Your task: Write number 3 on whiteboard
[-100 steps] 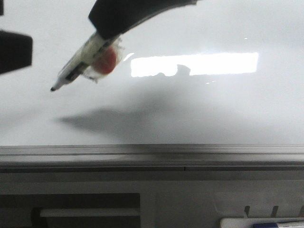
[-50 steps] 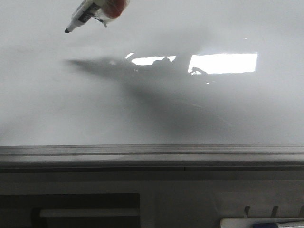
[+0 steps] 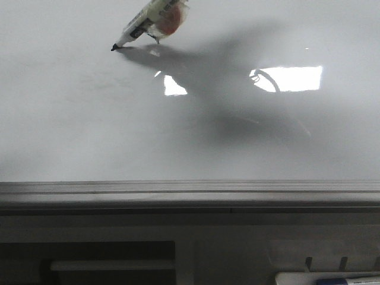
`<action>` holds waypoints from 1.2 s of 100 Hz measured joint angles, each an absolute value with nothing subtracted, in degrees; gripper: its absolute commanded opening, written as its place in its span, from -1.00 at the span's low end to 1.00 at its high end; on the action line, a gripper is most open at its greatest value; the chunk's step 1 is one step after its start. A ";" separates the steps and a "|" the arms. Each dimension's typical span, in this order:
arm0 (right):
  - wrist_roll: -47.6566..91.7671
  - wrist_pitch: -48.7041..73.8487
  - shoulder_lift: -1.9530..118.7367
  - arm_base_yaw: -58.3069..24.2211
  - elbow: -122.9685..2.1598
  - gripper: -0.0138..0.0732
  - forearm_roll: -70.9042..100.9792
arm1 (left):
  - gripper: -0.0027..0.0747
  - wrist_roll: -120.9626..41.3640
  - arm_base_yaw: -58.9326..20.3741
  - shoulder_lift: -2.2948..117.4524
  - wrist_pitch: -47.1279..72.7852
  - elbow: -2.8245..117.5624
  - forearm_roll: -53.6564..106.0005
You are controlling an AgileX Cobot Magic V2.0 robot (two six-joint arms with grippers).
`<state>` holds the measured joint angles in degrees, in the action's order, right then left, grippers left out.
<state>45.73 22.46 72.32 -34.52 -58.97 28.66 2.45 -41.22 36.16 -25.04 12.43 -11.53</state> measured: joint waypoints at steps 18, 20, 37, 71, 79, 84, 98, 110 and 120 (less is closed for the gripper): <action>45.73 28.41 70.29 -30.31 -59.32 -0.82 28.75 | -0.99 2.36 -41.22 36.16 -25.04 12.43 -11.53; 45.73 29.15 70.12 -30.10 -59.32 -0.82 28.75 | -0.98 2.36 -41.22 36.16 -25.04 12.43 -11.53; 45.73 33.27 69.56 -29.84 -57.71 -0.82 28.39 | -0.98 2.36 -41.22 36.16 -25.04 12.43 -11.53; 45.65 31.44 73.11 -34.49 -56.84 -0.82 28.64 | -0.98 1.12 -41.22 36.16 -25.16 12.43 -11.53; 45.65 31.68 72.99 -34.38 -56.84 -0.82 28.53 | -0.98 0.45 -41.22 36.16 -25.16 12.43 -11.53; 45.17 32.72 72.43 -33.81 -56.84 -0.82 27.81 | -0.98 0.00 -41.22 36.16 -25.16 12.43 -11.53; 39.68 37.51 70.44 -32.79 -56.84 -0.82 22.59 | -0.98 0.00 -41.22 36.16 -25.16 12.43 -11.53; 37.73 40.66 69.92 -32.78 -56.84 -0.82 20.21 | -0.98 0.00 -41.22 36.16 -25.16 12.43 -11.53; 37.36 40.72 70.24 -34.16 -56.84 -0.82 19.42 | -0.98 0.00 -41.22 36.16 -25.16 12.43 -11.53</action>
